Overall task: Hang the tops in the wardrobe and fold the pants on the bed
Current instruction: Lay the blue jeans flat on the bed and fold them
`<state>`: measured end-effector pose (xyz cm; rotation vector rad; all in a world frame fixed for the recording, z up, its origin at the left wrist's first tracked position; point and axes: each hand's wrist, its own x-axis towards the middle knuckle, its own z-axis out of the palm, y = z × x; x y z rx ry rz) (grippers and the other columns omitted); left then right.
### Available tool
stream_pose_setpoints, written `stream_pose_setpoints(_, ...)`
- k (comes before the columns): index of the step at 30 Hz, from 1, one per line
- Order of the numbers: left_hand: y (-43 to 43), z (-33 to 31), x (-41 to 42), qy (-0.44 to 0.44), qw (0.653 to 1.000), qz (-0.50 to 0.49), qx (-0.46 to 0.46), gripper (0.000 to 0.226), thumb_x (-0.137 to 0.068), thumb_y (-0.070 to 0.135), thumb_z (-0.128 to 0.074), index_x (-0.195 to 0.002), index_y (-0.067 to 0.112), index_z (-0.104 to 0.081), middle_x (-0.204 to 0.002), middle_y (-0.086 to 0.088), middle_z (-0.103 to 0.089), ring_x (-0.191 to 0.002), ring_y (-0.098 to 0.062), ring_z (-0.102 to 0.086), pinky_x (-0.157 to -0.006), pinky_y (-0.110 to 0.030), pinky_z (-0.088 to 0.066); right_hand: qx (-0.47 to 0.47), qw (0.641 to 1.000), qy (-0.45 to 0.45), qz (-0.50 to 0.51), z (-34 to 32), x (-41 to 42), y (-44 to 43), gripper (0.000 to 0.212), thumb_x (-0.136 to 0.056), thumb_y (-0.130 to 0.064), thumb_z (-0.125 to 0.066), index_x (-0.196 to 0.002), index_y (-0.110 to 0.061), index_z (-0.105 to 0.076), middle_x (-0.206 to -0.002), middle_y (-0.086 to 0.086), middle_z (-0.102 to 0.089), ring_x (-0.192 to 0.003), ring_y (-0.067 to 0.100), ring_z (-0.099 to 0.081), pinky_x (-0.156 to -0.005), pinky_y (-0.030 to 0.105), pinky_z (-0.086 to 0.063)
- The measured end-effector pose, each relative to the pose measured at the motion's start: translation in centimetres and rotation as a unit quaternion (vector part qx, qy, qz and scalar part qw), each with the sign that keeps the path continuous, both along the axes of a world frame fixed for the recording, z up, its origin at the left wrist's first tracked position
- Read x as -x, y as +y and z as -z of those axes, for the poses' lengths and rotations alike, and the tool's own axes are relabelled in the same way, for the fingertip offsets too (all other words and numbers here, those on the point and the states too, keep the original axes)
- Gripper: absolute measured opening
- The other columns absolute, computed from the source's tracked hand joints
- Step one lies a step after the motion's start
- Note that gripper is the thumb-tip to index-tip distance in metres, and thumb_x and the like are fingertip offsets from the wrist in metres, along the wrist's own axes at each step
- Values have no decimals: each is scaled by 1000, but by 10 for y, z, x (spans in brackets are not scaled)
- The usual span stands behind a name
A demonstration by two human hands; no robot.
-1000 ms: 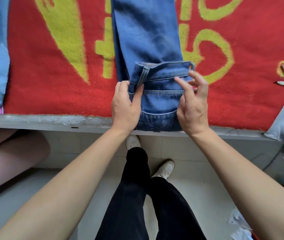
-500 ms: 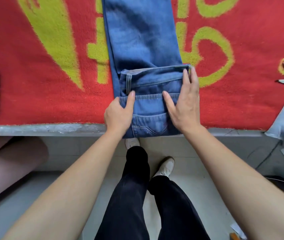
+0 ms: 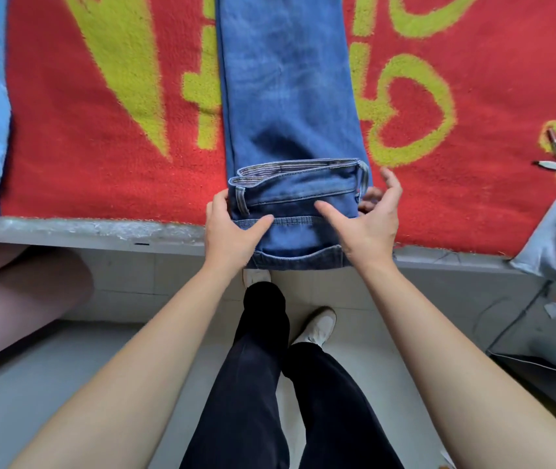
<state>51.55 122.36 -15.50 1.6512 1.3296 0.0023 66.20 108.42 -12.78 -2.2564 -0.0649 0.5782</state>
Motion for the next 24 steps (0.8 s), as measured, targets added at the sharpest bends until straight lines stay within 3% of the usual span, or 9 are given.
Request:
stream_pose_setpoints(3,13,-3,-5,-26,999,24,18,86,-66,24,-91,-138,17,-45,-131,-1,-52,-120,-15,-52,-108,-30,-39,-45,989,103,-97,-6,-13,-17,59,-65,-25,-94,-117,-19,-66,-103,-8,-74,-91,7,-68,-87,28,-54)
stream_pose_setpoints(5,20,-11,-5,-27,995,43,90,93,-63,18,-93,-142,15,-44,-136,-3,-56,-122,-15,-54,-111,-33,-40,-69,967,177,-168,-12,-21,-30,44,-70,-17,-91,-110,-14,-72,-104,-2,-77,-91,4,-67,-89,34,-55)
stream_pose_setpoints(8,29,-32,-1,-62,970,127,198,58,-65,5,-90,-117,16,-66,-117,-3,-70,-106,-15,-64,-103,-36,-49,-82,932,259,-240,-28,-29,-43,43,-74,-3,-86,-112,-4,-67,-109,8,-73,-94,15,-63,-97,48,-52)
stream_pose_setpoints(11,44,-62,3,-118,947,173,245,49,-70,0,-77,-115,17,-65,-118,-3,-69,-108,-13,-63,-101,-31,-50,-169,897,299,-278,-52,-45,-42,45,-75,-1,-81,-117,0,-64,-109,3,-70,-100,17,-63,-93,40,-51)
stream_pose_setpoints(15,77,-81,-31,-256,926,52,274,47,-68,6,-66,-115,9,-66,-113,-8,-69,-106,-22,-63,-93,-39,-52,-288,910,230,-191,-65,-76,4,34,-77,-22,-84,-109,-15,-74,-111,4,-75,-105,20,-69,-88,32,-55)
stream_pose_setpoints(17,90,-65,-59,-256,942,-52,211,42,-71,22,-78,-109,10,-66,-108,-9,-71,-100,-23,-68,-88,-40,-56,-250,950,155,-109,-43,-91,37,30,-78,-33,-83,-103,-17,-75,-103,-2,-77,-96,13,-72,-83,27,-55)
stream_pose_setpoints(19,91,-38,-75,-163,965,-81,190,50,-76,45,-81,-111,12,-66,-108,-4,-74,-99,-19,-71,-90,-38,-57,-107,982,113,-107,-15,-99,61,43,-83,-52,-75,-109,-17,-71,-106,-8,-75,-100,8,-70,-87,24,-52)
stream_pose_setpoints(21,74,-12,-70,-35,970,-57,232,58,-85,57,-68,-118,10,-65,-112,-4,-73,-100,-16,-71,-95,-39,-55,47,980,144,-133,15,-100,61,55,-87,-69,-58,-105,-19,-68,-108,-7,-69,-110,15,-66,-91,26,-46)
stream_pose_setpoints(24,47,18,-48,20,989,-44,142,49,-90,56,-62,-111,11,-64,-109,-2,-69,-100,-17,-65,-93,-35,-51,99,985,117,-82,28,-91,39,71,-89,-76,-45,-130,-19,-54,-124,5,-63,-122,25,-56,-93,30,-36)
